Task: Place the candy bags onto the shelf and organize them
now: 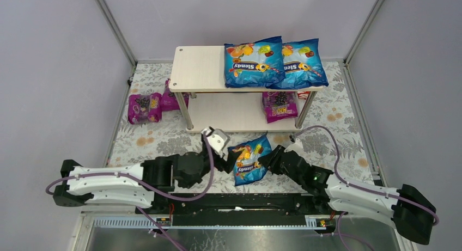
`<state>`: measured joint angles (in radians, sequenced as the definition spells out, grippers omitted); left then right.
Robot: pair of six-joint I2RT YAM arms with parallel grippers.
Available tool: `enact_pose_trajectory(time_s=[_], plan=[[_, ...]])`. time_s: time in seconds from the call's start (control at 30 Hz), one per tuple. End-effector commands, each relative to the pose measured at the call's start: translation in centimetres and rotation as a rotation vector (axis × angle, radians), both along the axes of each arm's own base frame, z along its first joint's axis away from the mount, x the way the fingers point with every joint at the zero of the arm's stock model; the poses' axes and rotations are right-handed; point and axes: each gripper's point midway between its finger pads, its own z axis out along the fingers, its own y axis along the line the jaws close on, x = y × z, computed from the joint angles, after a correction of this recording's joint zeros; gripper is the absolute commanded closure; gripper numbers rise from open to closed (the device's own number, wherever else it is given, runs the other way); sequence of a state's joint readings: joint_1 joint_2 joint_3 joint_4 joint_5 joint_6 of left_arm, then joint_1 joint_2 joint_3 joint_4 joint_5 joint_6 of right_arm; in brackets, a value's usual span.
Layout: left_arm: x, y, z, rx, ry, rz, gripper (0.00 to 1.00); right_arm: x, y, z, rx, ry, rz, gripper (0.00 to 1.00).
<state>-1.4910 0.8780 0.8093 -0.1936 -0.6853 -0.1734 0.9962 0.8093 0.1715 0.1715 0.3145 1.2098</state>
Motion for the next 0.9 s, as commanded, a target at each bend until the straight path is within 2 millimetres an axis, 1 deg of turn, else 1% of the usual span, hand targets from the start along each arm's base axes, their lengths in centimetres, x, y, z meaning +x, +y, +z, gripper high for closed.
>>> enact_pose_trajectory(time_s=[0.0, 0.1, 0.17, 0.27, 0.3, 0.4, 0.57, 0.67, 0.73, 0.8, 0.83, 0.87], plan=[[2.1, 3.5, 3.8, -0.080, -0.060, 0.136, 0.23, 0.3, 0.3, 4.7, -0.065, -0.150, 0.102, 1.00], [2.9, 5.7, 3.8, -0.106, -0.064, 0.211, 0.21, -0.5, 0.0, 6.8, -0.081, -0.191, 0.167, 1.00], [3.3, 6.9, 3.8, -0.125, -0.058, 0.249, 0.20, -1.0, 0.0, 8.9, -0.068, -0.234, 0.209, 1.00], [3.5, 8.6, 4.5, -0.159, -0.052, 0.283, 0.19, -2.0, -0.2, 11.6, -0.057, -0.269, 0.271, 1.00], [3.5, 9.2, 4.8, -0.169, -0.051, 0.293, 0.18, -2.4, -0.1, 13.2, -0.038, -0.286, 0.292, 1.00], [3.7, 11.4, 6.1, -0.196, -0.060, 0.336, 0.18, -3.8, 0.4, 16.3, 0.001, -0.312, 0.381, 1.00], [4.3, 15.7, 8.6, -0.230, -0.103, 0.453, 0.17, -6.8, 2.6, 22.1, 0.132, -0.365, 0.579, 1.00], [4.7, 18.3, 9.9, -0.262, -0.120, 0.527, 0.17, -8.1, 3.8, 25.7, 0.188, -0.398, 0.683, 1.00], [4.9, 20.2, 10.2, -0.291, -0.125, 0.596, 0.17, -8.9, 4.5, 28.2, 0.231, -0.428, 0.745, 1.00], [4.9, 21.6, 10.1, -0.333, -0.123, 0.634, 0.17, -9.4, 5.0, 31.0, 0.271, -0.468, 0.782, 1.00], [4.8, 22.1, 10.0, -0.357, -0.121, 0.635, 0.17, -9.7, 5.0, 33.2, 0.300, -0.508, 0.796, 1.00], [4.8, 22.6, 9.8, -0.381, -0.118, 0.638, 0.17, -9.9, 5.1, 34.8, 0.320, -0.538, 0.811, 1.00]])
